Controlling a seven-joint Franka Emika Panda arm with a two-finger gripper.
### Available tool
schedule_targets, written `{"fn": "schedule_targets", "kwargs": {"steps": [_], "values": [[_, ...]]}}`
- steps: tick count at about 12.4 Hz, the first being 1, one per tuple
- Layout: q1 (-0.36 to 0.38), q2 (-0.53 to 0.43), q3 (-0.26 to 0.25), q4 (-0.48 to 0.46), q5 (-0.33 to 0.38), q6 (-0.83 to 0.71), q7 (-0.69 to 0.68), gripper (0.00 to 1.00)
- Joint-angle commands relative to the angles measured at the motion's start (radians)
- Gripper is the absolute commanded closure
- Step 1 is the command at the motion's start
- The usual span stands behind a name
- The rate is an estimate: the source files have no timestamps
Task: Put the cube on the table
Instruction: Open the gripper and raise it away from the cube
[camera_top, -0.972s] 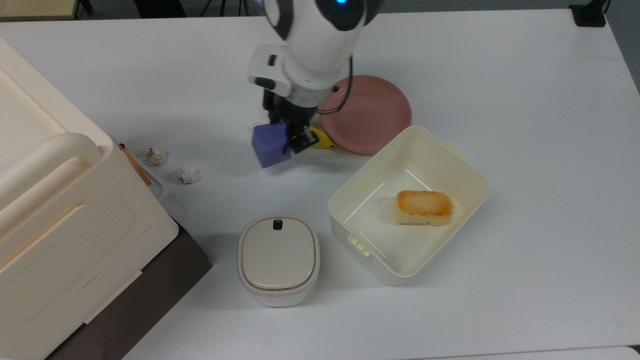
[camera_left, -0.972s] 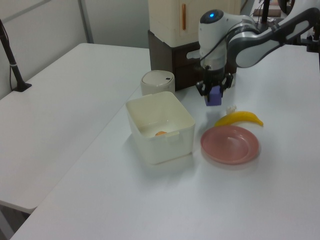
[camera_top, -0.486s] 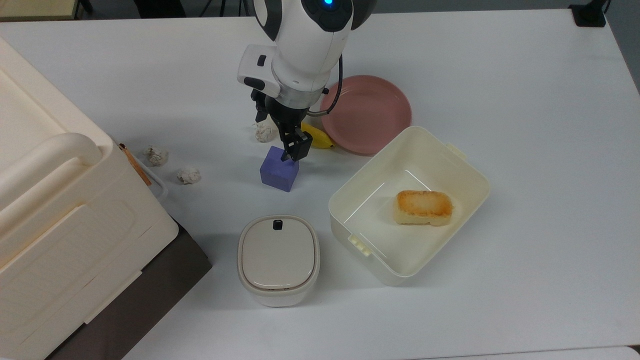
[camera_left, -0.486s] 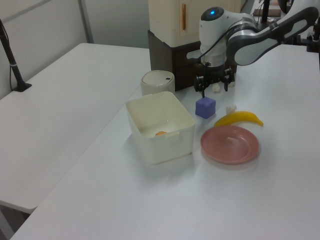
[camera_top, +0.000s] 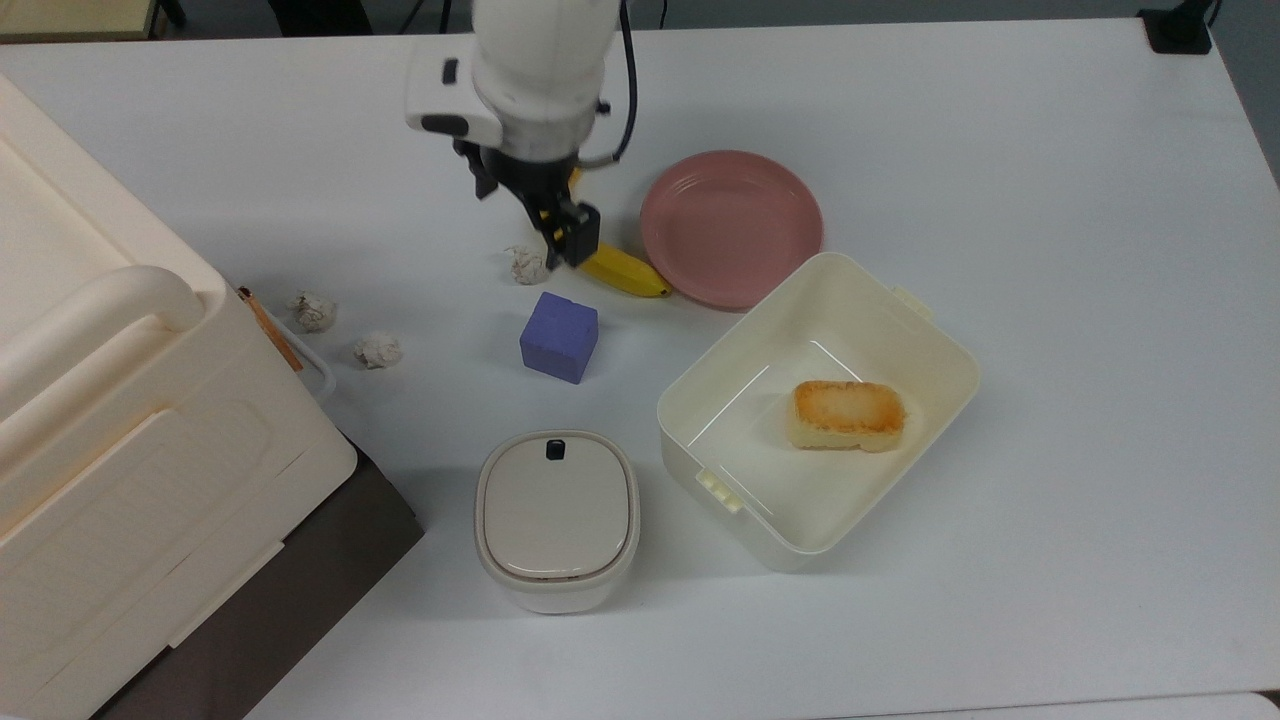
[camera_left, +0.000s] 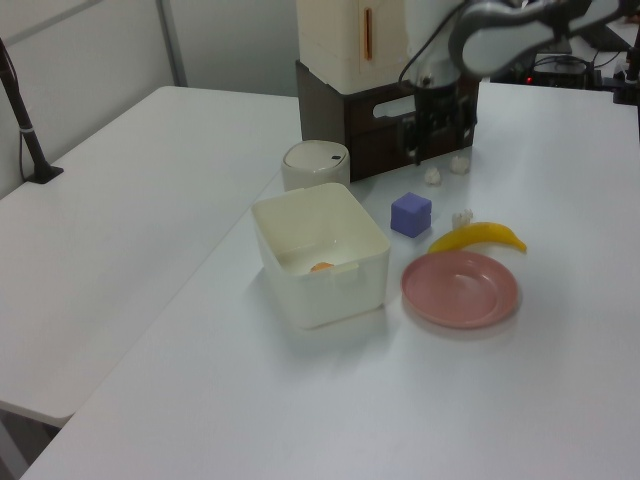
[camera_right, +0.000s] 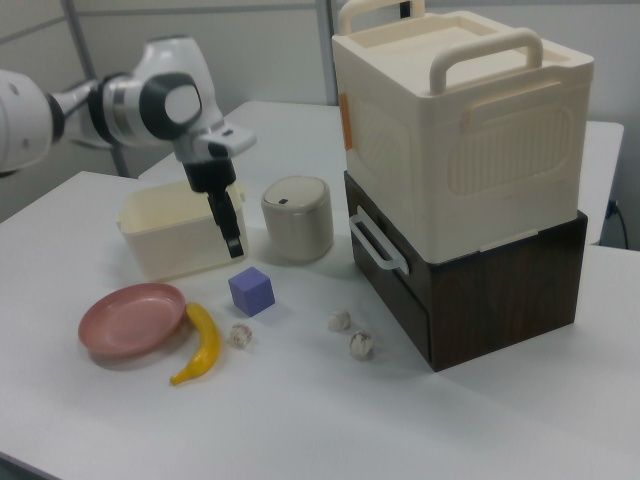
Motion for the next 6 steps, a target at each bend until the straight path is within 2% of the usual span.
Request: {"fn": "schedule_targets", "kwargs": {"steps": [1, 4, 5, 6], "values": [[0.011, -0.135, -0.098, -0.004, 0.116, -0.067, -0.326, 0.00], [0.027, -0.221, -0.161, -0.004, 0.156, -0.087, -0.555, 0.00], [0.040, -0.244, -0.184, -0.004, 0.164, -0.095, -0.587, 0.00], [0.080, -0.267, -0.239, -0.004, 0.167, -0.096, -0.597, 0.00]]}}
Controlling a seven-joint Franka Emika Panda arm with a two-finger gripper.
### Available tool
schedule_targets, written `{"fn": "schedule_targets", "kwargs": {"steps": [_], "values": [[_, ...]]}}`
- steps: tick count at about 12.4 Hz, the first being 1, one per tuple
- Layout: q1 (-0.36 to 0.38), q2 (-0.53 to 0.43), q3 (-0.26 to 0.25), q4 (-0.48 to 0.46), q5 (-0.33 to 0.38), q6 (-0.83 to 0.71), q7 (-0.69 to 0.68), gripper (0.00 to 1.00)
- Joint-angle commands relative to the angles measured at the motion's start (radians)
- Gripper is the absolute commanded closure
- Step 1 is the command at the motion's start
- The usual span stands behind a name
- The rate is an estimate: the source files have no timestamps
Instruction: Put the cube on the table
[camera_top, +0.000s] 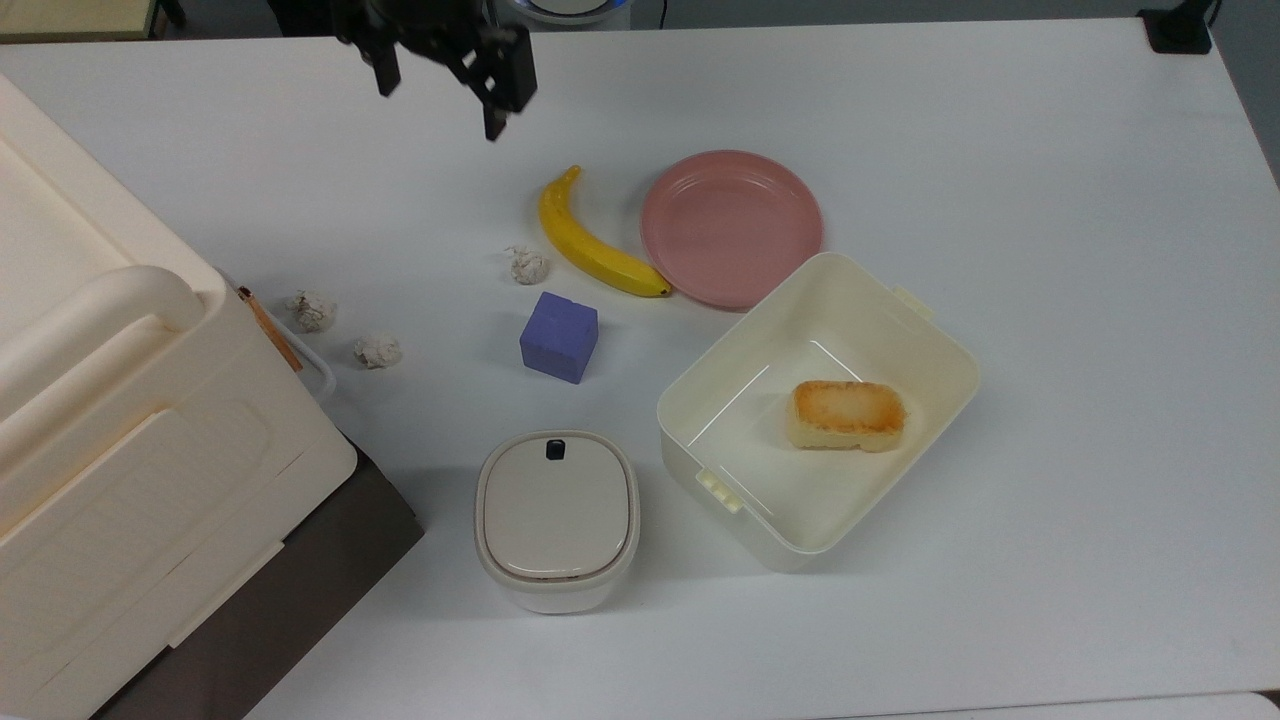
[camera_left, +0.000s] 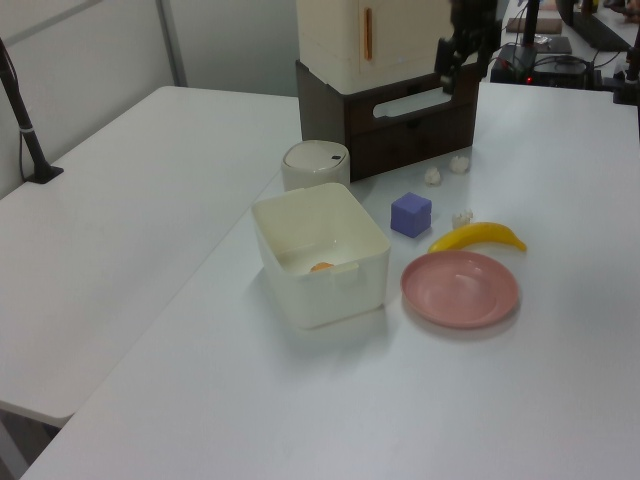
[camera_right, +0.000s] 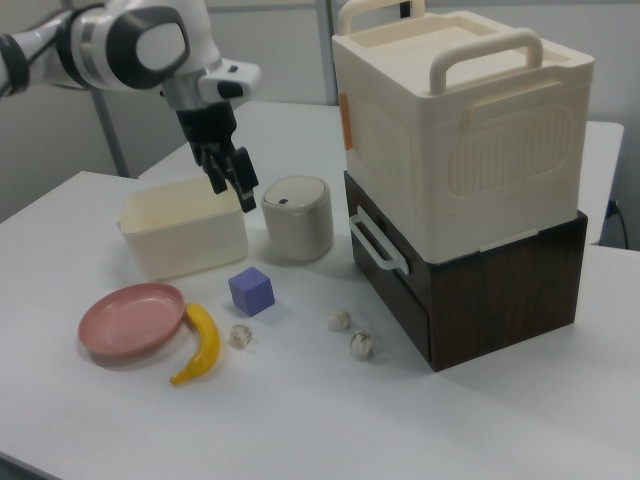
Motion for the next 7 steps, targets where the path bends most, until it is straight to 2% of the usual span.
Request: {"fn": "schedule_targets", "kwargs": {"steps": [1, 2, 3, 4, 7], "values": [[0.113, -0.076, -0.145, -0.018, 0.029, -0.026, -0.075, 0.00], [0.147, -0.086, -0.201, 0.008, 0.034, -0.047, -0.075, 0.00], [0.146, -0.081, -0.220, 0.057, 0.061, -0.085, -0.078, 0.00], [0.138, -0.079, -0.222, 0.083, 0.074, -0.104, -0.096, 0.00], [0.118, -0.084, -0.225, 0.087, 0.074, -0.113, -0.205, 0.00]]}}
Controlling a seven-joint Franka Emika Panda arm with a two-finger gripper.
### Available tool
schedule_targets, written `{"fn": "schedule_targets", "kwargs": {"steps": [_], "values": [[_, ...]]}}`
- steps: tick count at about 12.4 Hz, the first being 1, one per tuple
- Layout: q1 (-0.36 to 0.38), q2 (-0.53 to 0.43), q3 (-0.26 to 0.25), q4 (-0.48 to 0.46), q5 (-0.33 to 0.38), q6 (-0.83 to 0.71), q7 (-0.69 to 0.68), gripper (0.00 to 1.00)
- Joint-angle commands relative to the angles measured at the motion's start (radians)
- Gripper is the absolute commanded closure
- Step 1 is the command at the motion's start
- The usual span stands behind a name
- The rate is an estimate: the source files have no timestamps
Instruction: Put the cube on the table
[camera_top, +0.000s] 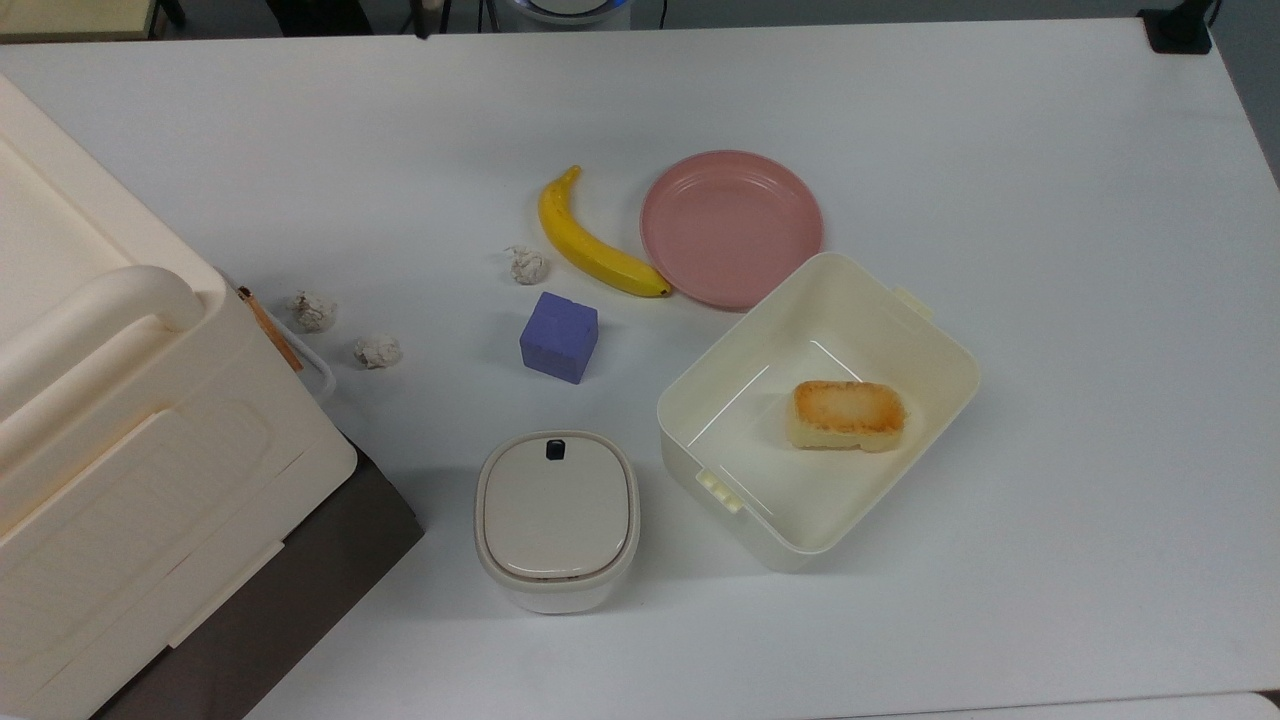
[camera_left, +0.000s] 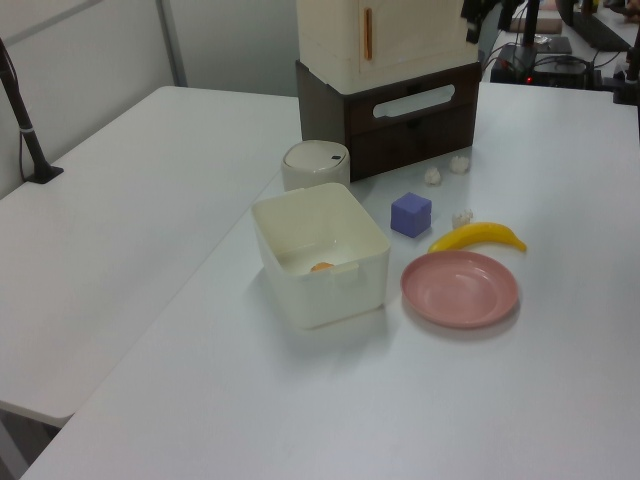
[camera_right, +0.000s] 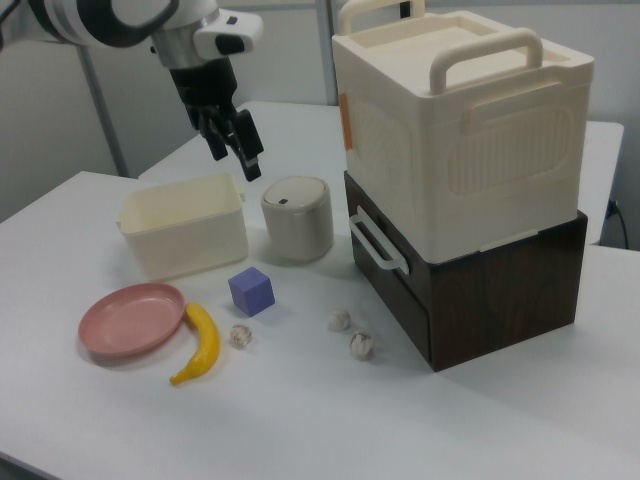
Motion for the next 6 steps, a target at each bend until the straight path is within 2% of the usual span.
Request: {"fn": "schedule_targets", "kwargs": {"steps": [1, 3, 6], "values": [[-0.007, 0.004, -0.020, 0.035, 0.021, -0.064, -0.120, 0.00], [-0.041, 0.010, -0.011, 0.034, 0.024, -0.062, -0.119, 0.00], [-0.053, 0.026, -0.001, 0.034, 0.029, -0.060, -0.094, 0.00]]}}
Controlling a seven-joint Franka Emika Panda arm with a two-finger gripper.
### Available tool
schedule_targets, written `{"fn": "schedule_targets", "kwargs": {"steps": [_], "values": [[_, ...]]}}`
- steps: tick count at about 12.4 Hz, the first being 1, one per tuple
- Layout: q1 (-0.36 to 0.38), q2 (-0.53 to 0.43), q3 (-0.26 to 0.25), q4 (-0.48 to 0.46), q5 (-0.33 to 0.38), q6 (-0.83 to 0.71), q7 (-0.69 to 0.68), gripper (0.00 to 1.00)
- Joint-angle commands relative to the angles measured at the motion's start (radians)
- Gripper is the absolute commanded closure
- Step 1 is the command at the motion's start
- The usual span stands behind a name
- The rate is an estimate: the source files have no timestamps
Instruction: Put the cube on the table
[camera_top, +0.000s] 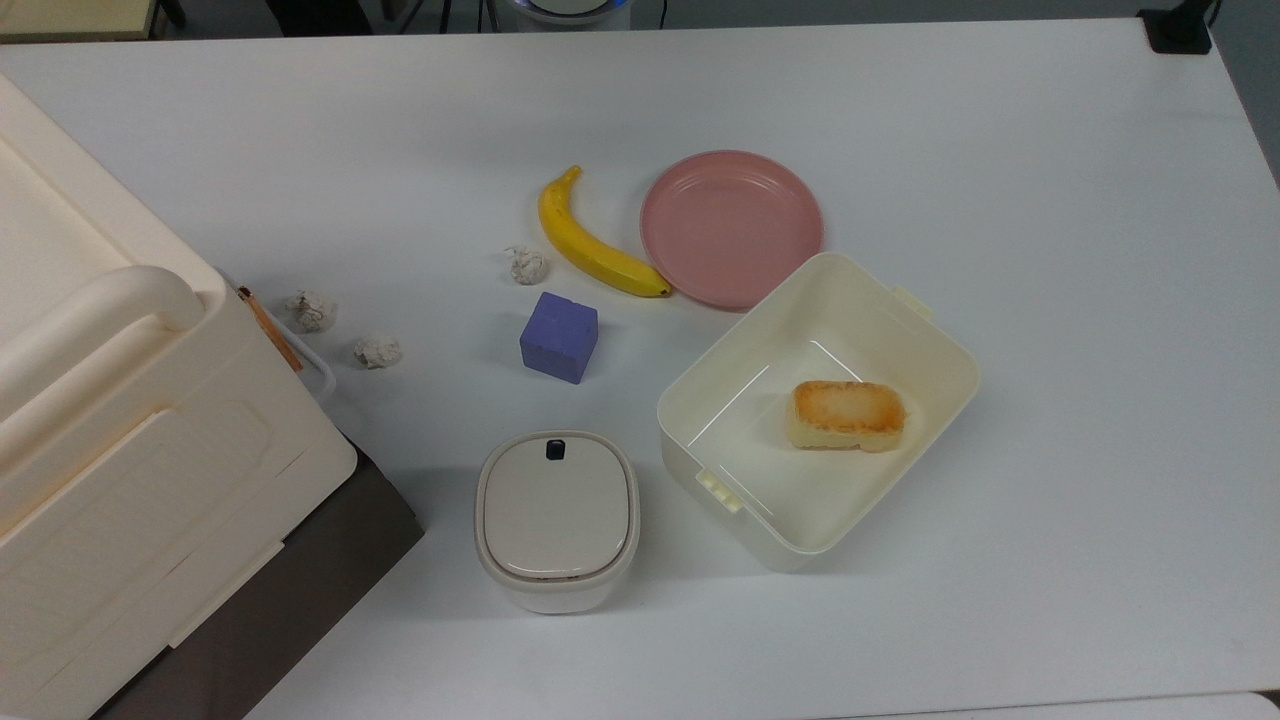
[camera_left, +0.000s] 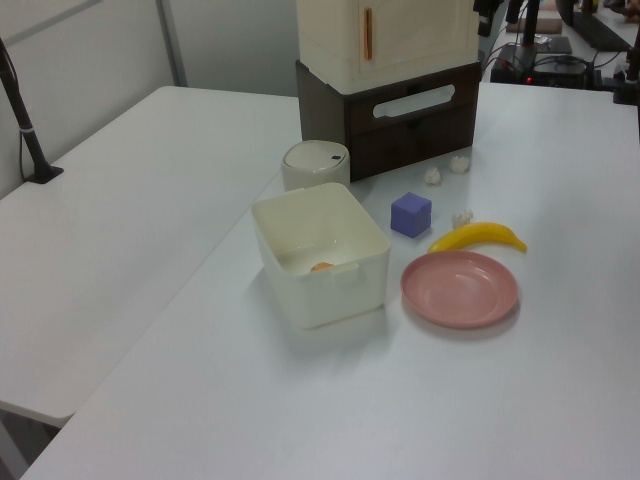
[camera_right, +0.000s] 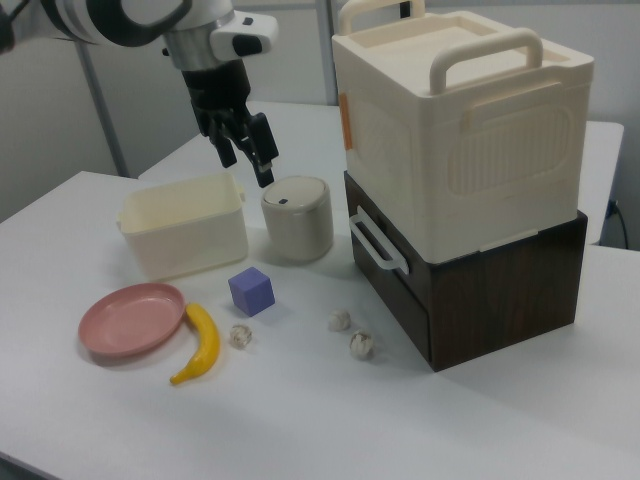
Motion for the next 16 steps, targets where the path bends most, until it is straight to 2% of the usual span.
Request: {"fn": "schedule_targets", "kwargs": {"steps": [1, 3, 4, 5, 7, 8, 10, 16], "values": [[-0.016, 0.017, 0.008, 0.019, 0.045, -0.025, 0.070, 0.00], [-0.007, 0.015, 0.008, 0.017, 0.056, -0.022, 0.208, 0.00], [-0.004, 0.020, 0.024, 0.012, 0.051, 0.010, 0.233, 0.00], [-0.014, 0.036, 0.084, 0.011, 0.043, 0.038, 0.227, 0.00], [-0.016, 0.050, 0.129, 0.009, 0.034, 0.043, 0.219, 0.00], [-0.016, 0.055, 0.152, 0.000, 0.034, 0.039, 0.155, 0.00], [-0.011, 0.050, 0.159, -0.006, 0.039, 0.024, 0.026, 0.00], [-0.007, 0.049, 0.157, -0.003, 0.037, 0.024, 0.018, 0.00]]}}
